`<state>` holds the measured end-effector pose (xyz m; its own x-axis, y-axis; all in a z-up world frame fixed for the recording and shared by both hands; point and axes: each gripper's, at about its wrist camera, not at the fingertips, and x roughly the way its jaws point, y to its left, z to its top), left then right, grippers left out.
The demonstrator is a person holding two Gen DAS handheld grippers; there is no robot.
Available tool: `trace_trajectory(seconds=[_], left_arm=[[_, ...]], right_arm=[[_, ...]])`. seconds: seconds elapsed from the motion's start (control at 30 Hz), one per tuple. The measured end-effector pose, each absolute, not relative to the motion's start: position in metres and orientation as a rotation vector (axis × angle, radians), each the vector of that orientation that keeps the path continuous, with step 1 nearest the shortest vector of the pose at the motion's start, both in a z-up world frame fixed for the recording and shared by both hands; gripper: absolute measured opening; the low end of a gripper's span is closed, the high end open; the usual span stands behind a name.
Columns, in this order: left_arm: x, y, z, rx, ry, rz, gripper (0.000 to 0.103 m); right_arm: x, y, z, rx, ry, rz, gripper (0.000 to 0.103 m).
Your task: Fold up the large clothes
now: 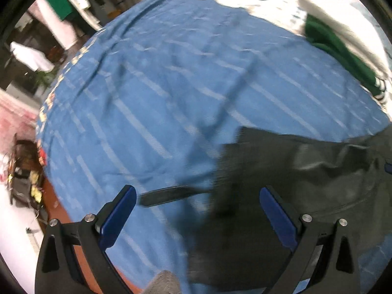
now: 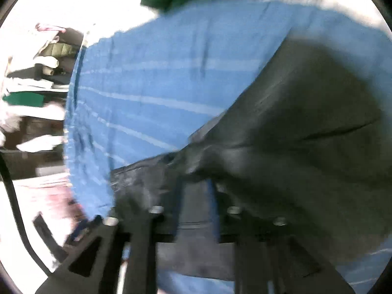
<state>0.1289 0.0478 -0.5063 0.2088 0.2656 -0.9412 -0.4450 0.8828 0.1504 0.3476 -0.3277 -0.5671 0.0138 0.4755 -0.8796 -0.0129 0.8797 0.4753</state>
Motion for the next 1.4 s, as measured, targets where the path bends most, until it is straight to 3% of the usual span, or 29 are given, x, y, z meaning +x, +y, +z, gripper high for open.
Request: trace_trajectory(seconds=[0.1,0.2,0.3,0.4,0.47,0.6,0.7,0.93,1.13,1.2,1.23,1.27,1.4], left_arm=[[0.151,0.019,-0.516,-0.191,1.284,0.439,0.103],[0.170,-0.009,-0.520,-0.172,1.294,0.388,0.103],[0.182,-0.041,-0.518,-0.131,1.303,0.327,0.103],[0.191,-0.071,-0.518,-0.126,1.318,0.262,0.103],[0.199,-0.090,-0.522,-0.127,1.322,0.233,0.103],[0.221,-0.124,-0.554,-0.090,1.381,0.200,0.103],[0.233,-0.124,-0.593,-0.135,1.436,0.195,0.103],[0.235,-0.117,-0.590,-0.149,1.445,0.157,0.103],[0.242,-0.116,-0.589,-0.139,1.451,0.153,0.103],[0.248,-0.116,-0.593,-0.133,1.447,0.153,0.103],[0.250,-0.117,-0.593,-0.131,1.444,0.152,0.103],[0.254,-0.117,-0.593,-0.131,1.444,0.148,0.103],[0.266,-0.125,-0.592,-0.102,1.438,0.131,0.103]], right_arm=[[0.363,-0.353,-0.577,0.262,1.498,0.260,0.032],[0.386,-0.374,-0.635,0.373,1.560,0.223,0.029],[0.393,-0.374,-0.628,0.331,1.555,0.239,0.029],[0.372,-0.397,-0.596,0.421,1.506,0.279,0.037],[0.351,-0.433,-0.576,0.491,1.452,0.238,0.051],[0.286,-0.520,-0.561,0.659,1.405,0.106,0.055],[0.246,-0.568,-0.587,0.821,1.420,0.050,0.058],[0.236,-0.590,-0.674,1.183,1.320,0.139,0.058],[0.279,-0.578,-0.682,1.241,1.188,0.255,0.060],[0.290,-0.570,-0.675,1.215,1.169,0.301,0.057],[0.295,-0.567,-0.672,1.200,1.165,0.313,0.049],[0.301,-0.564,-0.670,1.188,1.162,0.318,0.033],[0.307,-0.566,-0.650,1.201,1.114,0.355,0.022]])
